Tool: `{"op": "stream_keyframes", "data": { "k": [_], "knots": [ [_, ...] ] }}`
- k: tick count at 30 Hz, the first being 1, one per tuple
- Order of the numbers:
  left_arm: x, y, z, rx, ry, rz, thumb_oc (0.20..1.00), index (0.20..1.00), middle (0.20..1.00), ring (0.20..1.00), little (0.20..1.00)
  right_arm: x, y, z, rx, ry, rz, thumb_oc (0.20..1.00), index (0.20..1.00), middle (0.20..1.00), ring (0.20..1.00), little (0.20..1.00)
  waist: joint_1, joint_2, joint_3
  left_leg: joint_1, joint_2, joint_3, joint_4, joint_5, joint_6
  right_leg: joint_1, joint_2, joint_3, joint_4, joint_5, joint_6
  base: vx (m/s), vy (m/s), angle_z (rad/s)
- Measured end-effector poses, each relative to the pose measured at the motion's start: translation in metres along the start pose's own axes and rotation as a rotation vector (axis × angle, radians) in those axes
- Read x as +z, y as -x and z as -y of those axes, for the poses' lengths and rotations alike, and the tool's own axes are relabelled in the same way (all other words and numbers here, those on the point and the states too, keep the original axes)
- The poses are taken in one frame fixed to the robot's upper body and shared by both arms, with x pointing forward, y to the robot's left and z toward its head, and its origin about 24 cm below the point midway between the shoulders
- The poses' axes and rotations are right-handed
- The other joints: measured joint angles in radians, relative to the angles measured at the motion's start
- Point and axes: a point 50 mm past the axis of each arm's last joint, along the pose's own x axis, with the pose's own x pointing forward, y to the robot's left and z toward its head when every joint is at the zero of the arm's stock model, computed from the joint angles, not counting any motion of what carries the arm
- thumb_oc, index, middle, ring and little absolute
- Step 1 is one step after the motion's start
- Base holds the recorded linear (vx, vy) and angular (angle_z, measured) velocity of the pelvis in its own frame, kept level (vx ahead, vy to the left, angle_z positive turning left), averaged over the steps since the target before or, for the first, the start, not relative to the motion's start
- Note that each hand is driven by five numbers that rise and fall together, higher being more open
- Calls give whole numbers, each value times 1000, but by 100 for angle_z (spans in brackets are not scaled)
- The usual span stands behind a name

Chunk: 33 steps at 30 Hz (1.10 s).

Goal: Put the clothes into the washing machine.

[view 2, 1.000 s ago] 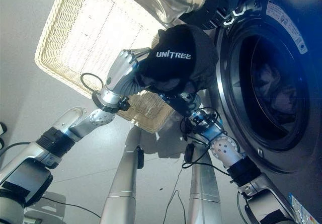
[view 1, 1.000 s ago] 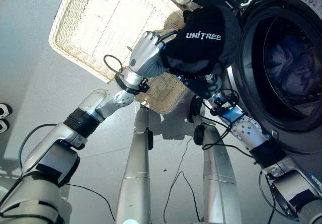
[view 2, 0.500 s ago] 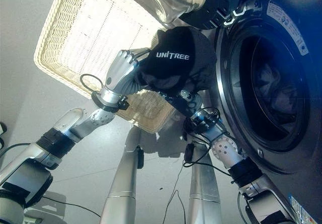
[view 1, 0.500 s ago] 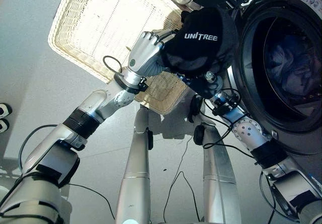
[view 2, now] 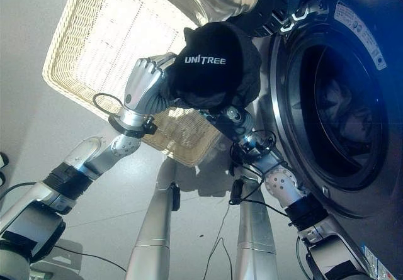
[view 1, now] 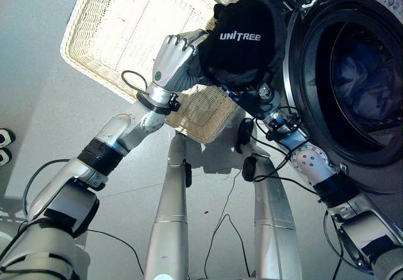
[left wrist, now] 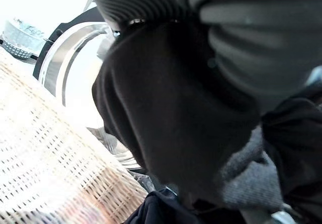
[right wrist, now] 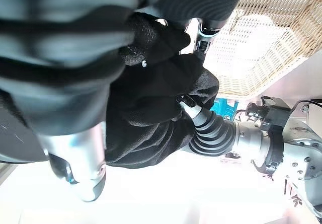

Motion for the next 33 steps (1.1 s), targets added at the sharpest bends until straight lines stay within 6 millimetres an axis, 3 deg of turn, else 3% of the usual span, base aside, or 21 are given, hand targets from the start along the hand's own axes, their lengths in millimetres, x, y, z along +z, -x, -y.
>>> {"op": "stream_keyframes", "data": {
  "k": [14,15,16,17,18,32,33],
  "knots": [
    [10,-22,-3,-188,-150,240,200,200,200,200,200,2,5,5,-55,-39,19,1000,1000,1000,1000,1000,-4,0,0,-4,0,3,0,1,1,-7,0,1,0,1,-4,1,7,0],
    [10,-23,-3,-200,-156,251,200,200,200,200,200,2,6,6,-64,-46,20,909,909,909,909,909,-5,0,0,-4,0,3,0,2,3,-6,0,1,0,1,-4,0,0,0],
    [10,-23,-3,-210,-170,262,200,200,200,200,200,1,6,6,-69,-51,21,909,909,909,909,909,-6,0,0,-4,0,4,0,3,3,-7,0,1,0,2,-5,0,0,0],
    [11,-24,-3,-235,-195,286,200,200,200,200,200,2,7,7,-88,-63,25,492,492,492,492,492,-6,0,0,-4,0,5,0,3,3,-7,0,2,0,2,-5,0,0,0],
    [11,-25,-3,-248,-204,294,200,200,200,200,200,2,7,8,-102,-72,28,200,200,200,200,200,-6,0,0,-4,0,6,1,3,3,-6,0,2,0,2,-5,0,0,0],
    [17,-28,-2,-258,-192,335,200,200,200,200,200,1,8,12,-194,-114,59,200,200,200,200,200,-24,0,0,-5,1,9,2,2,3,-7,0,4,-7,2,-5,0,0,0],
    [17,-28,-2,-254,-191,335,256,256,256,256,256,1,8,12,-194,-114,59,200,200,200,200,200,-26,0,0,-5,1,9,2,2,3,-7,0,4,-8,2,-5,0,0,0]
  ]
}}
